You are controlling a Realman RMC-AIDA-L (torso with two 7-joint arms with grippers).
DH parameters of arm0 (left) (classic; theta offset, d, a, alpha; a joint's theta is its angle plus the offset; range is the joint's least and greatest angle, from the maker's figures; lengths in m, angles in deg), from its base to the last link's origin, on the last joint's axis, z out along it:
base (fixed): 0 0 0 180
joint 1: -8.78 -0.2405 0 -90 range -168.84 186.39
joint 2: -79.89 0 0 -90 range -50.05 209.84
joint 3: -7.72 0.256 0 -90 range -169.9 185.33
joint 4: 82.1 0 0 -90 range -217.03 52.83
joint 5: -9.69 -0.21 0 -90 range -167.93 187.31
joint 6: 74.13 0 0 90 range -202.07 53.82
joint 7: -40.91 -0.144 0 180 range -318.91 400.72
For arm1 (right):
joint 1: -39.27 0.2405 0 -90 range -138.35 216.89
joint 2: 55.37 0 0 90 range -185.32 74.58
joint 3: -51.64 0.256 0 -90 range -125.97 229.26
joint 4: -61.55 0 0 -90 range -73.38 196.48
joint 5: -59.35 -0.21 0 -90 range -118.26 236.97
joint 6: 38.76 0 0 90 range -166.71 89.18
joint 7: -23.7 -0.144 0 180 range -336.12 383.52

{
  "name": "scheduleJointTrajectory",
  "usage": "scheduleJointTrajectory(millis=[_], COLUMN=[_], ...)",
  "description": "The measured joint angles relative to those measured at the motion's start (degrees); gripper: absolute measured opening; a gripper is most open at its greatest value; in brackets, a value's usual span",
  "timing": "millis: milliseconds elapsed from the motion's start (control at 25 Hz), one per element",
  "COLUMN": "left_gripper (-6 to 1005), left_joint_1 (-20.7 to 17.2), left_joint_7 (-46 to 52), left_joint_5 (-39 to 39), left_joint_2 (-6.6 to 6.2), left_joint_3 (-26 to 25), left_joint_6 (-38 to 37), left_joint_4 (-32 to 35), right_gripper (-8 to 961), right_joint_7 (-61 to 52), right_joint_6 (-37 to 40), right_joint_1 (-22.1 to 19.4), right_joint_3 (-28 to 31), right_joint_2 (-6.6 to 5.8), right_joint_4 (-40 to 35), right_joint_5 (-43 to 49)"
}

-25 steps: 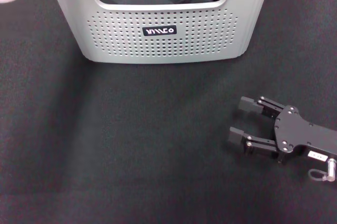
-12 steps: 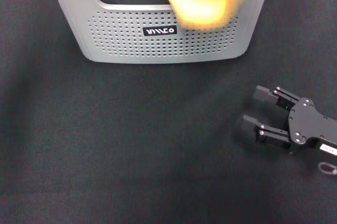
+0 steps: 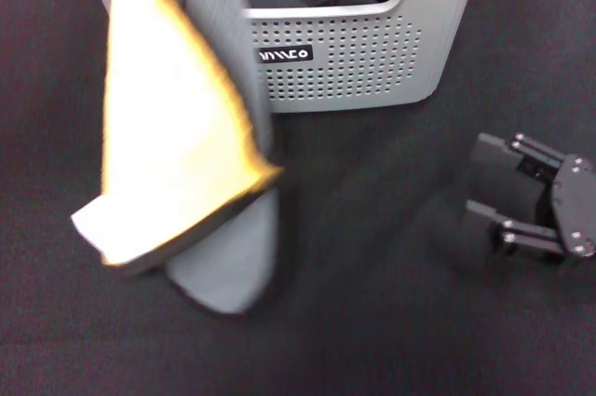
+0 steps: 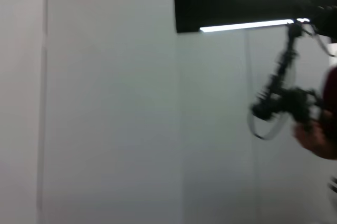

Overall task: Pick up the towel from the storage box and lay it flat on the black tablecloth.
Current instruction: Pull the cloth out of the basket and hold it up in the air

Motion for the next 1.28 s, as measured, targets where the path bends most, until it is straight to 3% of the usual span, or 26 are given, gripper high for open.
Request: scheduleJointTrajectory(millis=[120, 200, 400, 600, 880, 1000, 1280], left_gripper=[27, 27, 27, 28, 28, 28, 28], left_joint_1=[0.0, -0.2, 0.1, 0.9, 3.1, 3.5, 5.2], left_joint_7=[-4.9, -10.5, -15.5, -17.3, -17.5, -17.5, -17.5], left_joint_5=[-4.7, -8.9, -14.4, -15.1, -15.4, -15.4, -14.5], left_joint_2=[-1.08, -1.88, -1.83, -1.33, -1.26, -1.2, -0.25], left_joint_3=[3.1, 8.9, 18.1, 21.4, 25.4, 26.2, 26.5], left_joint_6=[-3.2, -3.3, -3.5, -3.6, -3.7, -3.7, -3.8], left_joint_4=[-5.4, -7.4, -8.0, -7.6, -7.6, -7.4, -7.0], right_gripper=[834, 835, 835, 835, 836, 835, 834], right_joint_7=[-3.0, -5.6, -8.8, -11.1, -15.6, -17.0, -18.7], right_joint_6=[3.0, 4.5, 5.1, 5.8, 13.2, 14.9, 13.3], right_joint_1=[0.6, 1.8, 5.2, 8.2, 11.7, 12.9, 14.9], right_joint_3=[0.3, 0.3, -0.2, -5.1, -14.3, -14.9, -14.5], right_joint_2=[-0.14, -0.22, -0.23, -0.13, -0.19, -0.34, -1.95], right_joint_4=[-2.5, -4.1, -5.1, -5.1, -7.1, -8.4, -8.7], right_joint_5=[-0.1, -0.1, 0.0, 0.3, 0.1, -0.1, -0.4])
